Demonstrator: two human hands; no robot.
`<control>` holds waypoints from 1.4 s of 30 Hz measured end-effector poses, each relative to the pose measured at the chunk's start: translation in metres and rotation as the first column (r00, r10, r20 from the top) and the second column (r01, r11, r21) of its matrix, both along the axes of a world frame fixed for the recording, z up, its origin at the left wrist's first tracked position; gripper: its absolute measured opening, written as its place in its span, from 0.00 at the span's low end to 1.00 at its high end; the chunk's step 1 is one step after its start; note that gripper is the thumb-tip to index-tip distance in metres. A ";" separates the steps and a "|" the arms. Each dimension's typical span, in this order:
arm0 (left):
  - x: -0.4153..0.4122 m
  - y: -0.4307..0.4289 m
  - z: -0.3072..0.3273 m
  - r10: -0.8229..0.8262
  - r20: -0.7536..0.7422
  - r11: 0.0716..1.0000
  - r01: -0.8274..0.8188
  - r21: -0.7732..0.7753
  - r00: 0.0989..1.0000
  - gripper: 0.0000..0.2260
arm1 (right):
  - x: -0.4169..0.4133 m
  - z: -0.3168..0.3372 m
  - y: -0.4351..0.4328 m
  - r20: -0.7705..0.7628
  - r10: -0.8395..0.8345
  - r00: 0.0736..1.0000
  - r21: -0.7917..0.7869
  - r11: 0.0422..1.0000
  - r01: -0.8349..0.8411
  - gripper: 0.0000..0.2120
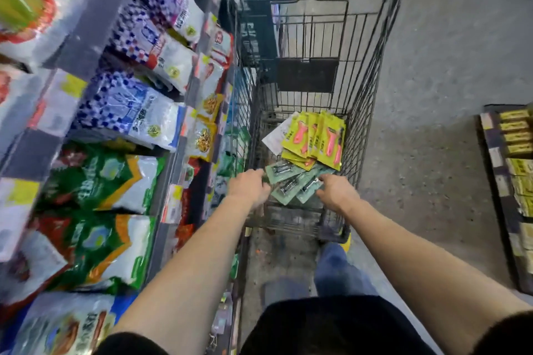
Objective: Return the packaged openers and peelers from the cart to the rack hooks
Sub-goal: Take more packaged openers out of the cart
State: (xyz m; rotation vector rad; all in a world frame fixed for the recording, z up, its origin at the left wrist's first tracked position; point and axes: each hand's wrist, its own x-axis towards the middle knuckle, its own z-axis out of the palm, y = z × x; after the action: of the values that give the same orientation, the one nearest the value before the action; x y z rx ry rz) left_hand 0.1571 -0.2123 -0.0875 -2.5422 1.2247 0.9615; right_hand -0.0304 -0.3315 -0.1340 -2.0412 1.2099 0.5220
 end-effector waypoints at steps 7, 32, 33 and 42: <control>0.039 -0.064 -0.061 0.141 -0.091 0.989 -0.136 0.064 0.986 0.20 | 0.041 -0.052 -0.060 -0.055 -0.043 0.998 0.135 0.990 0.050 0.21; 0.084 -0.150 -0.346 -0.117 -0.200 0.945 0.171 0.278 0.973 0.37 | 0.088 -0.333 -0.047 -0.137 -0.922 0.362 0.338 0.300 0.892 0.10; 0.082 -0.147 -0.343 -0.062 -0.231 0.939 0.135 0.316 0.971 0.37 | 0.081 -0.338 -0.043 -0.137 -0.927 0.349 0.364 0.281 0.888 0.07; 0.060 -0.114 -0.338 0.320 -0.252 0.912 -0.225 0.343 0.913 0.47 | 0.051 -0.270 -0.024 -0.131 -0.970 0.206 0.527 0.108 0.843 0.10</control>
State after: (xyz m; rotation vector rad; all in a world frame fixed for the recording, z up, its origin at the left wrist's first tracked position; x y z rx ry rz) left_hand 0.2168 -0.3265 -0.4254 -2.4130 0.7028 1.5230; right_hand 0.0206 -0.3555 -0.4045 -0.5161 1.6759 -0.1072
